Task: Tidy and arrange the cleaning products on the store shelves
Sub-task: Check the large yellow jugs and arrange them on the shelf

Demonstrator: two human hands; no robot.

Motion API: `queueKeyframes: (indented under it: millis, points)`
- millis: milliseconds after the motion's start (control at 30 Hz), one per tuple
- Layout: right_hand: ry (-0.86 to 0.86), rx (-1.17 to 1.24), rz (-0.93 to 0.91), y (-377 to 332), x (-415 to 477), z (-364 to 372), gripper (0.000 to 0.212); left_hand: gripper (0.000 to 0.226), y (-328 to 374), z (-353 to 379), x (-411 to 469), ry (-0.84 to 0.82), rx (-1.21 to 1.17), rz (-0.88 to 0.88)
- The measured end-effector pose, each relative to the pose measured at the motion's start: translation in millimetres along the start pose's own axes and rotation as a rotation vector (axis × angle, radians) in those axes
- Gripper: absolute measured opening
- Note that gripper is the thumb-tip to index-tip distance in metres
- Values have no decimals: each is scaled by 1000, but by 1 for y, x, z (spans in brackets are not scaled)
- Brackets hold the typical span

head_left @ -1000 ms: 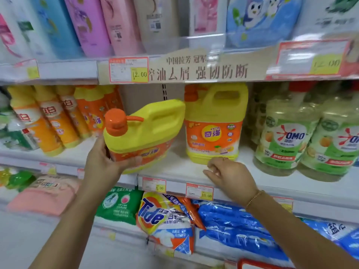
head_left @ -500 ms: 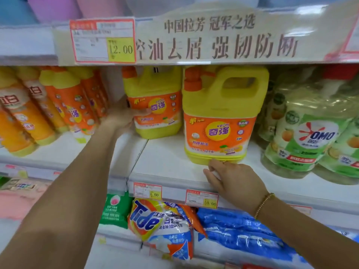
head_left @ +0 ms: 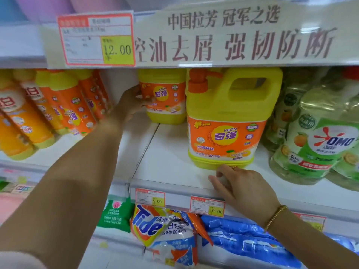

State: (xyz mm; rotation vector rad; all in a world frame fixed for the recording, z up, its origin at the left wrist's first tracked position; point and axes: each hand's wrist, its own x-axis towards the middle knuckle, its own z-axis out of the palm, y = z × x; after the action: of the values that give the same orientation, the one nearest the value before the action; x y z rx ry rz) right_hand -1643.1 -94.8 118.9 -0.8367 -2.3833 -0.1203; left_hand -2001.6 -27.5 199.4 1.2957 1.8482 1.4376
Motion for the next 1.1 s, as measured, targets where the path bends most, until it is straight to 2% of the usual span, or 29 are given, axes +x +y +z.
queueKeyframes:
  millis: [100, 167, 200, 267, 300, 333, 400, 467, 567, 667, 767, 833, 900, 1100]
  points:
    - [95, 174, 40, 1, -4, -3, 33, 68, 2, 23, -31, 104, 7, -58]
    - [205, 312, 96, 2, -5, -10, 26, 56, 7, 49, -66, 274, 25, -41]
    - [278, 373, 136, 1, -5, -15, 23, 46, 11, 63, -85, 323, -47, 16]
    - [444, 475, 245, 1, -3, -20, 20, 26, 26, 86, -126, 233, -141, 111]
    - [496, 529, 319, 5, -2, -18, 27, 21, 28, 95, -142, 95, -140, 133]
    - [505, 584, 397, 7, 0, -16, 38, 28, 31, 101, -157, -62, -146, 142]
    - [401, 659, 522, 13, 6, -11, 59, 57, 29, 104, -165, -288, -129, 125]
    - [287, 652, 495, 18, 7, -12, 59, 72, 31, 101, -166, -359, -84, 78]
    - [197, 665, 345, 19, 1, -22, 56, 67, 33, 87, -173, -319, -67, 75]
    - [-50, 535, 215, 11, -3, -29, 66, 76, 25, 58, -186, -214, -66, 66]
    - [-313, 125, 123, 6, -1, -17, 51, 78, 17, 28, -190, -149, -38, 33]
    - [-285, 2, 194, 2, 1, -12, 38, 72, 16, 11, -186, -94, -15, 4]
    - [-214, 18, 244, -1, 1, -10, 39, 70, 14, -3, -177, -50, -16, -33]
    - [-249, -5, 244, -3, 2, -12, 34, 80, 4, -9, -128, 40, -76, -97]
